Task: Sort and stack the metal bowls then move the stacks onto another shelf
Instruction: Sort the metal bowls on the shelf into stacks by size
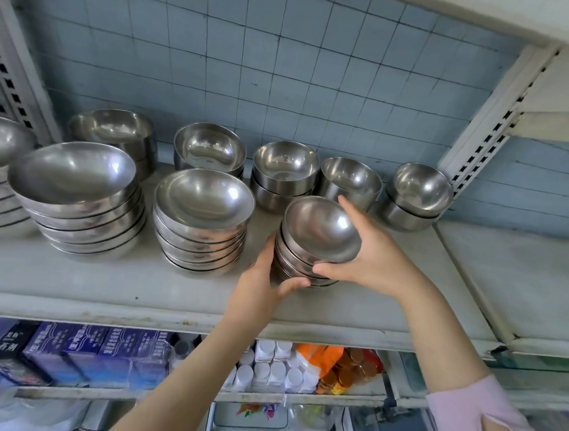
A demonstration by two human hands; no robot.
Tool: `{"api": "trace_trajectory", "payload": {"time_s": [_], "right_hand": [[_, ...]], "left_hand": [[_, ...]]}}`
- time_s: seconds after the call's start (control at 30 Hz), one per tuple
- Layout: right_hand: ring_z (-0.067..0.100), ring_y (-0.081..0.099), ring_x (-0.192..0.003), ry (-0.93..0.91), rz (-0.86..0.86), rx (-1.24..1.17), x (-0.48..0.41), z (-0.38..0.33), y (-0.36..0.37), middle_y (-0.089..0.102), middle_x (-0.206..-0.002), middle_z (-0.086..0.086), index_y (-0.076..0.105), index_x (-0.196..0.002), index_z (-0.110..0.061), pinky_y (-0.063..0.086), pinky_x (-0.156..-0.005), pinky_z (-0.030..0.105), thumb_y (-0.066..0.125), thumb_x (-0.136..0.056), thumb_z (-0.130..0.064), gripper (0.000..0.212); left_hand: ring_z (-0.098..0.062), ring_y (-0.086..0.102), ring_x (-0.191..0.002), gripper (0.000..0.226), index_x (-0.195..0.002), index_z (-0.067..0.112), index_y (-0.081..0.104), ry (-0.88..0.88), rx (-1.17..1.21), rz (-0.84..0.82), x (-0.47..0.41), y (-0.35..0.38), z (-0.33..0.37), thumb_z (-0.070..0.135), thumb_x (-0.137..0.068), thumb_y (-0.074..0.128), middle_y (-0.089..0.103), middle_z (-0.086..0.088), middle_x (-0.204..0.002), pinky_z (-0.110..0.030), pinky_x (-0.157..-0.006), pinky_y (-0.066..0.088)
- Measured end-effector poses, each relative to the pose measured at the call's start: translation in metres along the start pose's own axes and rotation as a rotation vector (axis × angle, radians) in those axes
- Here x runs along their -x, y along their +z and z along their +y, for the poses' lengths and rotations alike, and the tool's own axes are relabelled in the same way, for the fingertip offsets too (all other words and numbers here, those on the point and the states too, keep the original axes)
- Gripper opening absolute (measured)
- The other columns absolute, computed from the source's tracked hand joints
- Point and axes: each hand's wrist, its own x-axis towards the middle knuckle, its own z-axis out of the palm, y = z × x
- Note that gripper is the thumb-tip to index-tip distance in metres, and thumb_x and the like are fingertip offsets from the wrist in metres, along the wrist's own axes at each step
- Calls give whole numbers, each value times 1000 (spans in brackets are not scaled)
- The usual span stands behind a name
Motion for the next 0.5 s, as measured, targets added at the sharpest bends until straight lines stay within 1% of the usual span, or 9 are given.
{"api": "trace_trajectory", "payload": {"time_s": [0.07,0.17,0.23,0.3,0.33,0.37,0.4,0.43,0.5], "right_hand": [[2,25,-147,-1,-5,-5,0,-1,0,28,-161,-14,20,-157,-35,24,-120,29,90,-58,-48,122],[-1,24,-146,-4,-12,-25,0,-1,0,27,-161,-17,18,-157,-39,24,-117,24,91,-61,-42,120],[-4,22,-146,2,-39,-61,2,-2,-3,24,-161,-22,15,-155,-45,23,-116,23,92,-56,-47,125],[-5,21,-146,8,-52,-140,7,2,-7,19,-160,-27,14,-154,-51,23,-118,25,90,-51,-57,129],[-3,23,-146,13,-36,-196,12,6,-10,18,-159,-29,16,-153,-54,25,-118,27,89,-50,-63,126],[0,24,-146,14,-4,-253,18,12,-12,18,-158,-30,20,-149,-58,26,-118,29,86,-50,-69,119],[2,27,-145,12,42,-302,25,19,-14,20,-158,-30,25,-145,-62,28,-117,30,82,-52,-73,110],[2,30,-144,9,98,-348,32,28,-16,24,-158,-28,30,-140,-63,30,-116,29,80,-54,-75,100],[3,38,-141,29,237,-429,46,46,-20,35,-156,-21,39,-137,-56,34,-114,29,76,-64,-69,84]], "left_hand": [[-6,54,-115,97,-147,29,30,-1,-2,-4,0,0,0,63,-64,67,59,13,-126,4,-79,34],[-10,53,-120,100,-149,28,26,-10,-47,-6,0,0,-1,63,-64,65,58,9,-132,-8,-83,36],[-16,52,-123,107,-152,25,19,-34,-94,-22,2,0,1,65,-63,65,58,3,-134,-16,-89,39],[-24,52,-126,118,-153,17,13,-67,-125,-6,10,-1,4,66,-59,65,56,-8,-137,-26,-95,43],[-26,51,-127,118,-152,13,15,-78,-133,19,16,-3,5,64,-58,65,54,-11,-138,-30,-97,43],[-26,51,-126,110,-149,11,24,-81,-135,57,24,-4,8,61,-60,65,53,-11,-137,-30,-97,42],[-23,53,-122,96,-142,13,36,-71,-131,100,35,-5,9,59,-63,65,56,-8,-132,-26,-94,43],[-17,54,-115,79,-132,17,46,-47,-129,137,47,-5,11,58,-67,63,58,-1,-123,-21,-91,43],[-2,53,-101,51,-111,23,56,45,-144,172,64,-1,15,58,-74,59,59,12,-106,-9,-83,41]]}}
